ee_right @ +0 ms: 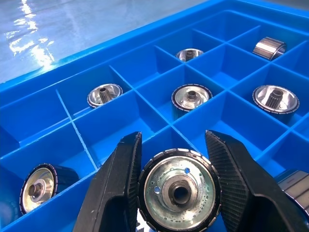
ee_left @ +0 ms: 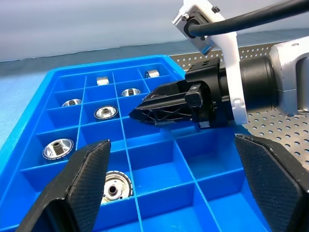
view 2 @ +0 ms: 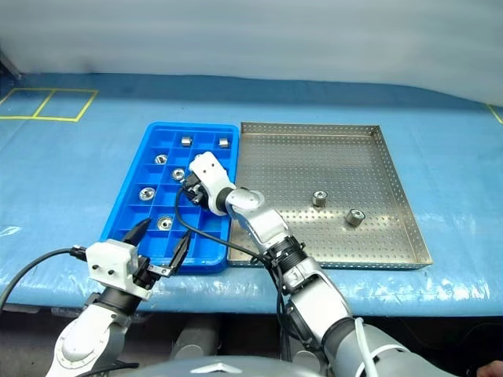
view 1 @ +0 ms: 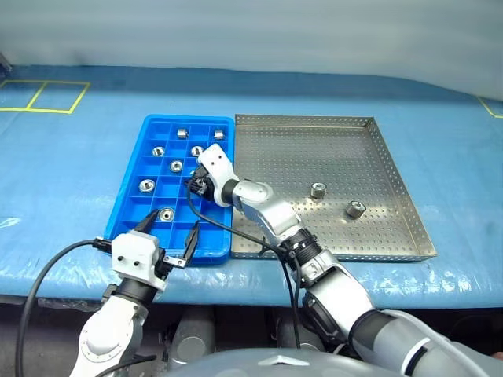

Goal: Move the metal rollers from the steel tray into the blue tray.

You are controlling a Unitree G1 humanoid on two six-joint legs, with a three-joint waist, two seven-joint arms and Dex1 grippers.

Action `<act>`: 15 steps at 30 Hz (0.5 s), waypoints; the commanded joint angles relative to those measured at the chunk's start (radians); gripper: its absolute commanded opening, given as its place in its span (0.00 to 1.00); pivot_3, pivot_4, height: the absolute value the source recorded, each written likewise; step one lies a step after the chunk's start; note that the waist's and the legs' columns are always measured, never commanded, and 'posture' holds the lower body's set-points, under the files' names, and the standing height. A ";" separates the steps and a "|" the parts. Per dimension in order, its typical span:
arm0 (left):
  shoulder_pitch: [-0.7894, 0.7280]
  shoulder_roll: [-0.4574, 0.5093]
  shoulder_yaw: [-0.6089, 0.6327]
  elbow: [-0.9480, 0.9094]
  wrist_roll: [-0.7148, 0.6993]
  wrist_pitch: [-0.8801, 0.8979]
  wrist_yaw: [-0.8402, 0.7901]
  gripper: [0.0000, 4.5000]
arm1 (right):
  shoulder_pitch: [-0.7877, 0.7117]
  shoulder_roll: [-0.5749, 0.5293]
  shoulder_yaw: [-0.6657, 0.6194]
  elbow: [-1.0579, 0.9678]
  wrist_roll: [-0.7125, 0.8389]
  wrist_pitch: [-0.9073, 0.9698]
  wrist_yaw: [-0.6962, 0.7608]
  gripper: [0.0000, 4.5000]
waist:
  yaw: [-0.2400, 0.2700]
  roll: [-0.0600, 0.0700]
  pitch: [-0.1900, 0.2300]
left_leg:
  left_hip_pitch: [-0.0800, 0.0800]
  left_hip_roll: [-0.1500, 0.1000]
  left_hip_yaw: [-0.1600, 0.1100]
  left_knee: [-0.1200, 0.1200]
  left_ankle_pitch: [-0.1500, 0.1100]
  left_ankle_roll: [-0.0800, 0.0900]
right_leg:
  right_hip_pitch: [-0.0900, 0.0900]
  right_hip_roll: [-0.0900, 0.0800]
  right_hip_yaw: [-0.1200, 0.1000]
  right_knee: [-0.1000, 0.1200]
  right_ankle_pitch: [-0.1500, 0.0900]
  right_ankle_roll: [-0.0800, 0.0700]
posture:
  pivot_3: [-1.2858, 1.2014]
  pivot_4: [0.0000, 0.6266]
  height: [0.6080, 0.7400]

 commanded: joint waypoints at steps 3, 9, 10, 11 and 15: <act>-0.004 0.002 -0.008 -0.027 0.002 -0.021 -0.013 1.00 | -0.060 0.139 -0.005 0.031 0.025 -0.012 -0.005 0.72 | 0.000 0.000 0.000 | 0.000 0.000 0.000 0.000 0.000 0.000 | 0.000 0.000 0.000 0.000 0.000 0.000 | 0.64 0.24 1.00; -0.037 0.012 -0.008 -0.014 -0.014 -0.004 -0.040 1.00 | -0.039 0.106 -0.033 -0.024 0.036 0.014 -0.065 1.00 | -0.001 0.000 0.000 | 0.000 0.000 0.000 0.000 0.000 0.000 | 0.000 0.000 0.000 0.000 0.000 0.000 | 0.62 0.24 1.00; -0.045 0.015 -0.008 -0.010 -0.016 -0.002 -0.045 1.00 | -0.033 0.096 -0.038 -0.039 0.039 0.020 -0.073 1.00 | -0.001 0.001 0.000 | 0.000 0.000 0.000 0.000 0.000 0.000 | 0.000 0.000 0.000 0.000 0.000 0.000 | 0.61 0.24 1.00; -0.057 0.019 -0.010 -0.003 -0.017 0.000 -0.053 1.00 | -0.023 0.082 -0.048 -0.067 0.043 0.030 -0.090 1.00 | -0.003 0.001 0.000 | 0.000 0.000 0.000 0.001 0.000 0.000 | 0.000 0.000 0.000 0.000 0.000 0.000 | 0.60 0.24 1.00; -0.112 0.033 -0.020 0.029 -0.044 0.017 -0.092 1.00 | 0.022 0.012 -0.088 -0.164 0.011 0.060 -0.185 1.00 | -0.009 0.001 0.001 | -0.001 0.000 0.000 0.001 0.000 0.000 | -0.001 0.000 0.000 0.000 0.000 0.000 | 0.58 0.24 1.00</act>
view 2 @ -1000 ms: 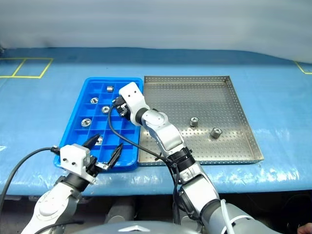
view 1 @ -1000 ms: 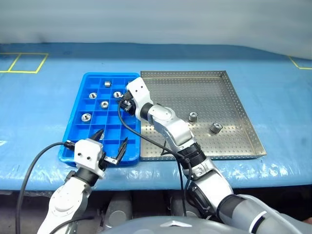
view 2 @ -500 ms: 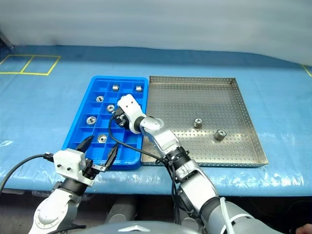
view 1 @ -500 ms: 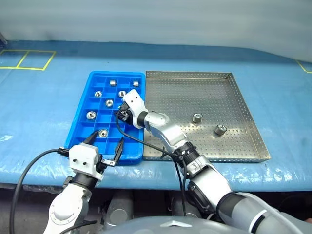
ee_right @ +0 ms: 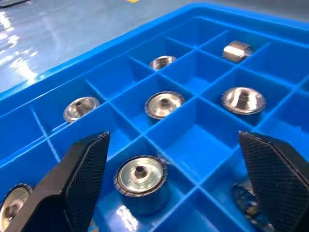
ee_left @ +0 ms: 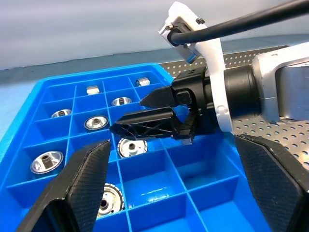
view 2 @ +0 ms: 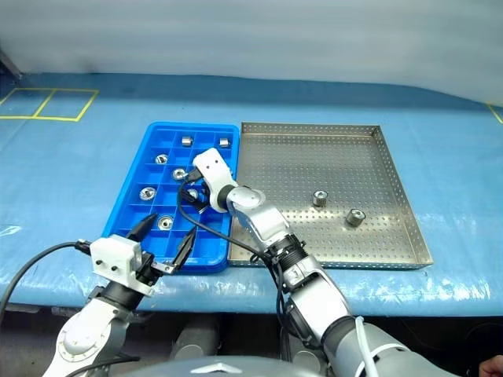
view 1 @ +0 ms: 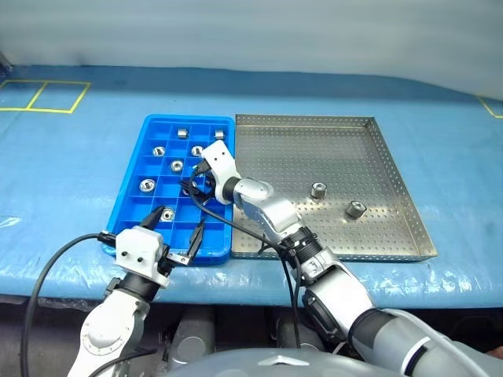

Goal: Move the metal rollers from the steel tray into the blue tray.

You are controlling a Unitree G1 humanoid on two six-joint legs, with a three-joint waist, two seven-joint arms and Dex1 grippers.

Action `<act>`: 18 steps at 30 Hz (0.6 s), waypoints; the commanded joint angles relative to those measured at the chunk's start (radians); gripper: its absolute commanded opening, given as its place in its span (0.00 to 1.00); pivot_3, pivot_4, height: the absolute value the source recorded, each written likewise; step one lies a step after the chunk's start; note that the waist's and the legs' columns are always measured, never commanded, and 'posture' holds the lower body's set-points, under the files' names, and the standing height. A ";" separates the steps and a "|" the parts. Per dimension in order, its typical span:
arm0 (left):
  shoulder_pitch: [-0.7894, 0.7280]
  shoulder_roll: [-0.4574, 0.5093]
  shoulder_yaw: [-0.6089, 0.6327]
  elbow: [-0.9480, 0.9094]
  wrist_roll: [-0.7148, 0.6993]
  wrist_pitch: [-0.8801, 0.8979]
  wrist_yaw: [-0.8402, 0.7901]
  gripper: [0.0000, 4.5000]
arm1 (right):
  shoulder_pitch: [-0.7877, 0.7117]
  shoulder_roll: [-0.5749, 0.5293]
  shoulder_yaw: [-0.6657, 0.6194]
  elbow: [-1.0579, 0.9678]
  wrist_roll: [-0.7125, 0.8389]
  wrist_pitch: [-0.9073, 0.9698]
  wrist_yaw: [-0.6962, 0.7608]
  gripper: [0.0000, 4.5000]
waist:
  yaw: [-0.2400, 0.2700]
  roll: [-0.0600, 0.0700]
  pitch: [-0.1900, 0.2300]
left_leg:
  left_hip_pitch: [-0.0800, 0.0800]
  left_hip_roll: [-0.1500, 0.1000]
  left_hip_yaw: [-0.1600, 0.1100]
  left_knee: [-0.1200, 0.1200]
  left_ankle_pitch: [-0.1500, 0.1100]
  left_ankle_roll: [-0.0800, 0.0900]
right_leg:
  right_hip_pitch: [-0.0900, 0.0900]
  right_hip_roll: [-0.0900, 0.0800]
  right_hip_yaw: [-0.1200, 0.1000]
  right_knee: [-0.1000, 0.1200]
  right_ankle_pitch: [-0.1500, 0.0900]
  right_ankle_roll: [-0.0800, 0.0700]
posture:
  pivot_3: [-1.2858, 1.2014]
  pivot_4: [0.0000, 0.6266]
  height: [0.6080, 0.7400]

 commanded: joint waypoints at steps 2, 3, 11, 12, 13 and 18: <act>-0.055 0.018 -0.019 0.023 -0.036 0.018 -0.049 1.00 | 0.049 -0.010 -0.060 -0.145 -0.046 0.036 -0.116 1.00 | -0.009 0.000 0.000 | 0.000 0.000 0.000 -0.001 0.000 0.000 | 0.000 0.000 0.000 0.000 0.000 0.000 | 0.57 0.24 1.00; -0.069 0.022 -0.023 0.032 -0.041 0.022 -0.058 1.00 | 0.066 -0.017 -0.081 -0.172 -0.047 0.049 -0.137 1.00 | -0.015 0.000 0.000 | 0.000 0.000 0.000 -0.001 0.000 0.000 | 0.000 0.000 0.000 0.000 0.000 0.000 | 0.56 0.24 1.00; -0.168 0.046 -0.047 0.097 -0.073 0.058 -0.123 1.00 | 0.177 -0.031 -0.211 -0.353 -0.101 0.066 -0.338 1.00 | -0.075 0.000 0.000 | -0.005 0.000 0.000 0.001 0.000 0.000 | -0.004 0.000 0.001 0.001 0.001 0.001 | 0.52 0.24 1.00; -0.178 0.047 -0.050 0.103 -0.077 0.062 -0.130 1.00 | 0.196 -0.028 -0.229 -0.382 -0.101 0.078 -0.359 1.00 | -0.082 0.001 0.000 | -0.005 0.000 0.000 0.001 0.000 0.000 | -0.004 0.000 0.000 0.001 0.001 0.001 | 0.52 0.24 1.00; -0.184 0.050 -0.051 0.107 -0.081 0.066 -0.136 1.00 | 0.213 -0.021 -0.247 -0.409 -0.095 0.095 -0.376 1.00 | -0.089 0.001 -0.001 | -0.005 0.000 0.000 0.001 0.000 0.000 | -0.005 0.000 0.000 0.002 0.001 0.001 | 0.51 0.24 1.00; -0.205 0.061 -0.061 0.123 -0.089 0.075 -0.155 1.00 | 0.289 -0.005 -0.294 -0.517 -0.084 0.182 -0.418 1.00 | -0.121 0.002 -0.001 | -0.009 0.000 -0.001 0.001 0.000 0.000 | -0.008 0.000 0.001 0.002 0.002 0.002 | 0.50 0.24 1.00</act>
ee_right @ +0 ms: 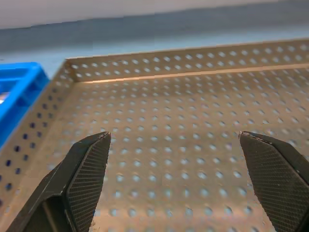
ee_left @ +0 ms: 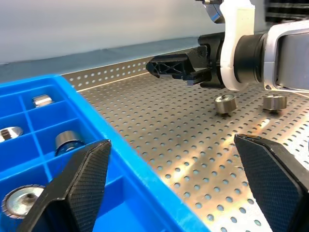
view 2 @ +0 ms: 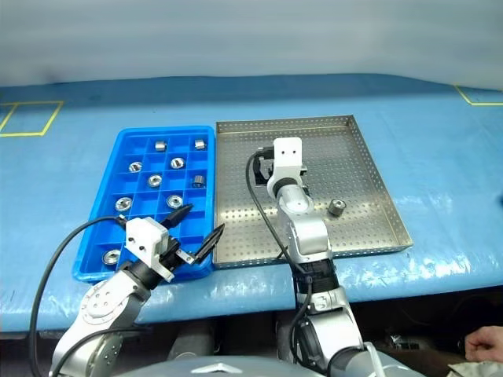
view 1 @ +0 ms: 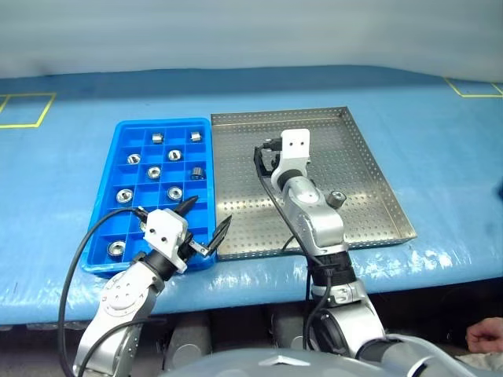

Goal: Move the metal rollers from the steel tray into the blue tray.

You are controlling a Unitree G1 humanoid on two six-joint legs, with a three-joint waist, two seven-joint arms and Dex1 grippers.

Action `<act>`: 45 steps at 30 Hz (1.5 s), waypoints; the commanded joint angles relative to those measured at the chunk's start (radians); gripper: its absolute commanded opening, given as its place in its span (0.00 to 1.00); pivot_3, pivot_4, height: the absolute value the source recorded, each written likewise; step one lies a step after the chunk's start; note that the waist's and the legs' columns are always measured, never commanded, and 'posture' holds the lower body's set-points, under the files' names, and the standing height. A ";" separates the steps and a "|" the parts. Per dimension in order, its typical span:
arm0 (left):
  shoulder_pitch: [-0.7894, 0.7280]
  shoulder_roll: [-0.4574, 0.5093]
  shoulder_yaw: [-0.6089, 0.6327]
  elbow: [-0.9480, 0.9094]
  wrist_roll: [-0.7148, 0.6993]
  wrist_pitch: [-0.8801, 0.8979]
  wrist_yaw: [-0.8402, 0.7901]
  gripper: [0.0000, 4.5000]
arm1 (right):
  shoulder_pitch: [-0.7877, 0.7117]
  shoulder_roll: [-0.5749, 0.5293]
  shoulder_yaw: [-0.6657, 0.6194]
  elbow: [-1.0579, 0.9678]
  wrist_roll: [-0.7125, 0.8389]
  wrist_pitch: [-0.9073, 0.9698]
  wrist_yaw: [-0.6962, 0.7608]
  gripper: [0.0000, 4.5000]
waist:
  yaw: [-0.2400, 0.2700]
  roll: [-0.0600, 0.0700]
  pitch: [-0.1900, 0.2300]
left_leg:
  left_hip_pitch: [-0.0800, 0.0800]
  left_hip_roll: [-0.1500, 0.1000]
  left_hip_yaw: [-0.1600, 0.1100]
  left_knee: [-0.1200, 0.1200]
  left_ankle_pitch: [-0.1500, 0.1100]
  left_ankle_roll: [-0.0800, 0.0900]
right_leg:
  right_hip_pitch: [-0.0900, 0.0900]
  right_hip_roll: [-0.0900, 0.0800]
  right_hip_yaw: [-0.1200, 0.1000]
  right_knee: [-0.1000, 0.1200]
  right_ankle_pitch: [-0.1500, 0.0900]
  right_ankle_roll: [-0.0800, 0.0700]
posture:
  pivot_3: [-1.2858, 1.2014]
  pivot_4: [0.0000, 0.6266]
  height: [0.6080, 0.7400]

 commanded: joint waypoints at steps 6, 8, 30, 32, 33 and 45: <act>-0.010 0.008 -0.014 -0.001 -0.014 -0.005 -0.025 1.00 | 0.116 -0.007 -0.012 -0.157 -0.024 0.089 -0.052 1.00 | -0.016 0.000 -0.001 | 0.000 0.000 0.000 0.001 0.000 0.000 | 0.000 0.000 0.000 0.000 0.000 0.000 | 0.50 0.24 1.00; -0.009 0.009 -0.014 0.000 -0.013 -0.006 -0.025 1.00 | 0.146 -0.003 -0.014 -0.165 -0.022 0.107 -0.054 1.00 | -0.017 0.000 0.000 | 0.000 0.000 0.000 0.001 0.000 0.000 | 0.000 0.000 0.001 0.000 0.000 0.000 | 0.51 0.24 1.00; 0.001 0.004 -0.017 -0.010 -0.012 -0.007 -0.011 1.00 | 0.160 -0.001 -0.005 -0.121 0.003 0.128 -0.051 1.00 | -0.015 0.000 -0.001 | 0.000 0.000 0.000 0.001 0.000 0.000 | 0.000 0.000 0.001 0.001 0.000 0.000 | 0.52 0.24 1.00; 0.000 0.003 -0.018 -0.010 -0.012 -0.006 -0.010 1.00 | 0.160 -0.002 -0.006 -0.120 0.004 0.128 -0.051 1.00 | -0.015 0.000 -0.001 | 0.000 0.000 0.000 0.001 0.000 0.000 | 0.000 0.000 0.001 0.001 0.000 0.000 | 0.52 0.24 1.00; 0.000 0.003 -0.018 -0.010 -0.012 -0.006 -0.010 1.00 | 0.159 -0.003 -0.006 -0.119 0.005 0.128 -0.051 1.00 | -0.015 0.000 -0.001 | 0.000 0.000 0.000 0.001 0.000 0.000 | 0.000 0.000 0.001 0.001 0.000 0.000 | 0.52 0.24 1.00; -0.003 -0.001 -0.023 -0.011 -0.010 -0.005 -0.005 1.00 | 0.153 -0.006 0.009 -0.124 0.006 0.127 -0.044 1.00 | -0.014 0.001 -0.001 | 0.000 0.000 0.000 0.002 0.000 0.000 | 0.000 0.000 0.001 0.002 0.000 0.000 | 0.52 0.24 1.00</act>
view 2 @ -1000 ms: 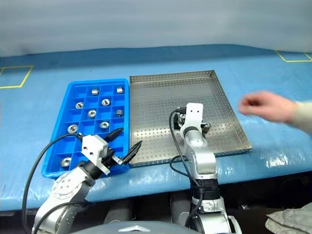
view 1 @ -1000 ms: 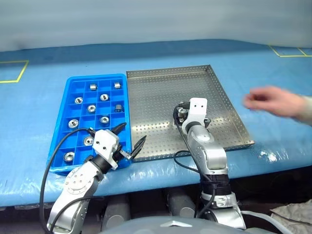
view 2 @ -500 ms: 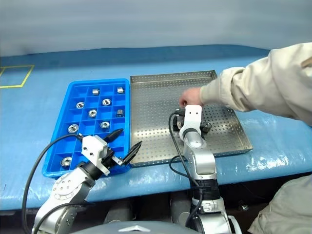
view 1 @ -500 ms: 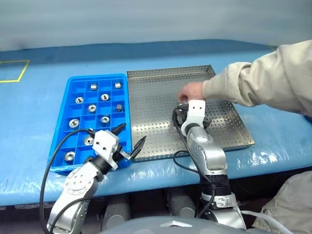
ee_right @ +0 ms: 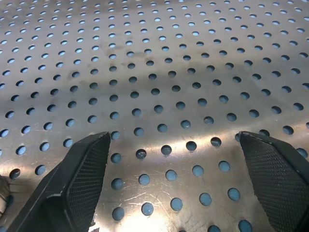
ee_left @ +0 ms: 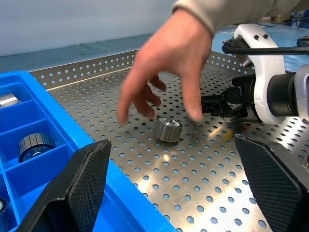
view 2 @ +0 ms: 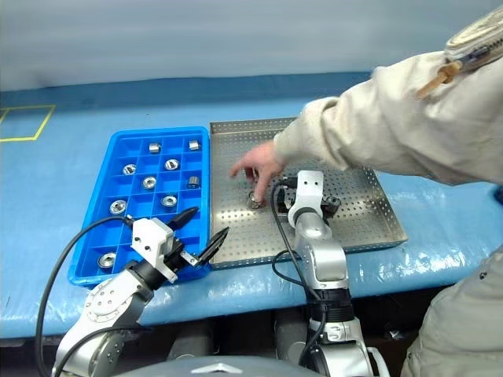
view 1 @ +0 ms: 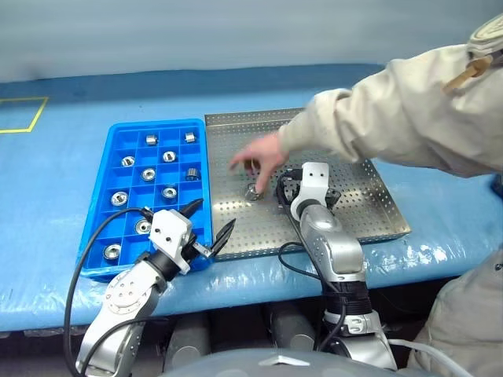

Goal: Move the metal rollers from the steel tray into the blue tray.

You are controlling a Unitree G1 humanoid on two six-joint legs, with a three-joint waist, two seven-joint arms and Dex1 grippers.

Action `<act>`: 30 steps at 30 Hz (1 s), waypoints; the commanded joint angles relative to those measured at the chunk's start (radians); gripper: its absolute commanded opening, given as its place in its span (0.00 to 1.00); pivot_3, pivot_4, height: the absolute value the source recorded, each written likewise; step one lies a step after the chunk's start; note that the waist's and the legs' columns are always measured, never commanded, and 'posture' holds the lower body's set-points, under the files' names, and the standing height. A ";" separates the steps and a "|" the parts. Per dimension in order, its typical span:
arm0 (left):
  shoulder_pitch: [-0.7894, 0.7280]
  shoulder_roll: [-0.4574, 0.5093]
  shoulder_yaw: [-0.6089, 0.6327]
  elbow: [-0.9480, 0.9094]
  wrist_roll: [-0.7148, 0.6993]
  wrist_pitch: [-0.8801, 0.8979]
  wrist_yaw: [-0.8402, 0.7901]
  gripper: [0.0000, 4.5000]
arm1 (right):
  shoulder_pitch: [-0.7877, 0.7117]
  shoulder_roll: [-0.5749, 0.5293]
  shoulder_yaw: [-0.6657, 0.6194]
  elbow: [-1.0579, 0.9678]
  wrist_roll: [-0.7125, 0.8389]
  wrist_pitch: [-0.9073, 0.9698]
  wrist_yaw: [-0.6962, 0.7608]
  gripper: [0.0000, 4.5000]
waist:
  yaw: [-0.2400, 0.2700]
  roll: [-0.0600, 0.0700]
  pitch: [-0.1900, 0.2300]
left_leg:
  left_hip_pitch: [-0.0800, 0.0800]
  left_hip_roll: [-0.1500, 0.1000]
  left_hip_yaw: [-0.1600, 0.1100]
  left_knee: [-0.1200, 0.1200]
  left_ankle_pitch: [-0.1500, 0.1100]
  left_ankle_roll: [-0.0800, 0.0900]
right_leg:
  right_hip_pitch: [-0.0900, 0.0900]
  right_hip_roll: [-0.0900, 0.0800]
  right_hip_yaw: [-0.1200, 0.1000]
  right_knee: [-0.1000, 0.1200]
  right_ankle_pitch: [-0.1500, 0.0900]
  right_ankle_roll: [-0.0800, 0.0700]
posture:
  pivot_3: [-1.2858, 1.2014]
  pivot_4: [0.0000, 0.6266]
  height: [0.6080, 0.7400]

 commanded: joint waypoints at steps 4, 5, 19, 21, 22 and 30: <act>-0.003 -0.005 -0.007 -0.021 -0.003 -0.007 0.006 1.00 | -0.022 0.018 0.037 -0.034 -0.005 -0.026 0.014 1.00 | 0.000 0.000 0.000 | 0.000 0.000 0.000 0.000 0.000 0.000 | 0.000 0.000 0.000 0.000 0.000 0.000 | 0.52 0.24 1.00; -0.002 -0.005 -0.007 -0.021 -0.003 -0.007 0.006 1.00 | -0.025 0.016 0.043 -0.036 -0.007 -0.033 0.018 1.00 | 0.000 0.000 0.000 | 0.000 0.000 0.000 0.000 0.000 0.000 | 0.000 0.000 0.000 0.000 0.000 0.000 | 0.52 0.24 1.00; 0.007 -0.008 -0.010 -0.026 -0.002 -0.007 0.016 1.00 | -0.069 -0.003 0.190 -0.075 0.004 -0.070 0.191 1.00 | 0.008 0.000 0.000 | 0.000 0.000 0.000 0.001 0.000 0.000 | 0.000 0.000 0.000 0.001 0.000 0.000 | 0.53 0.24 1.00; 0.009 -0.009 -0.011 -0.027 -0.001 -0.008 0.019 1.00 | -0.071 -0.001 0.199 -0.059 0.002 -0.059 0.202 1.00 | 0.011 0.000 0.000 | 0.000 0.000 0.000 0.001 0.000 0.000 | 0.000 0.000 0.000 0.001 0.000 0.000 | 0.53 0.24 1.00; 0.011 -0.010 -0.012 -0.028 0.000 -0.008 0.021 1.00 | -0.071 0.001 0.202 -0.050 0.000 -0.059 0.206 1.00 | 0.013 0.000 0.000 | 0.000 0.000 0.000 0.001 0.000 0.000 | 0.000 0.000 0.000 0.001 0.000 0.000 | 0.53 0.24 1.00; 0.031 -0.014 -0.013 -0.040 0.003 -0.012 0.035 1.00 | -0.054 0.001 0.194 0.035 -0.008 -0.076 0.215 1.00 | 0.024 0.000 0.000 | 0.000 0.000 0.000 0.001 0.000 0.000 | 0.000 0.000 0.000 0.002 0.000 0.000 | 0.54 0.24 1.00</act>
